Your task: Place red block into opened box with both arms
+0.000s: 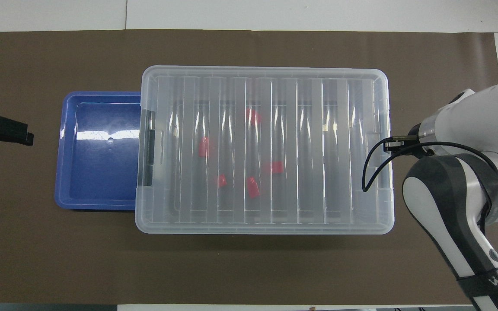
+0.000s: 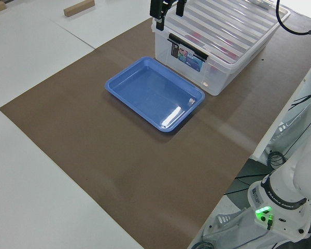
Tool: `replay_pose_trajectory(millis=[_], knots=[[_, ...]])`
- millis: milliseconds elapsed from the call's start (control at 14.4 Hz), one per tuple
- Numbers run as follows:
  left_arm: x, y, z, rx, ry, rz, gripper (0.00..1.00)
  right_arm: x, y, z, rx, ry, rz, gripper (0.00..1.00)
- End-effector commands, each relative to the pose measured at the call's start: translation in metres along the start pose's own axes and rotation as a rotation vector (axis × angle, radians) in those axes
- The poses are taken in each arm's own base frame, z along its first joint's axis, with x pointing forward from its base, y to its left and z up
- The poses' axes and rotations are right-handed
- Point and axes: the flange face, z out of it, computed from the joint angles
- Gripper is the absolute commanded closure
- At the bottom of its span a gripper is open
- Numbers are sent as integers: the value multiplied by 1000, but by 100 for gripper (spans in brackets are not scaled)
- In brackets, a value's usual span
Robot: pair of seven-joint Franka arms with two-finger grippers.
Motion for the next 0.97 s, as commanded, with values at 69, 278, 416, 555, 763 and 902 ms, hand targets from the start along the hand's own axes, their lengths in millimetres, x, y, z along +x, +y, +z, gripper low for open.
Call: replay_pose_trajectory(millis=[69, 278, 416, 555, 763, 902], knots=[[0, 3, -1, -9, -17, 19, 0, -4, 2, -5, 10, -2, 13, 100], [0, 4, 0, -8, -12, 25, 0, -2, 6, -28, 5, -34, 20, 100], [0, -1, -1, -7, -12, 60, 0, -1, 9, -57, 1, -52, 26, 100], [-1, 0, 1, -9, -15, 65, 0, -3, 20, -81, 1, -63, 42, 100], [-3, 1, 2, -8, -7, 65, 0, -6, 42, -123, 0, -82, 78, 14], [-4, 1, 3, -9, -10, 65, 0, -12, 43, -144, 0, -82, 41, 0]])
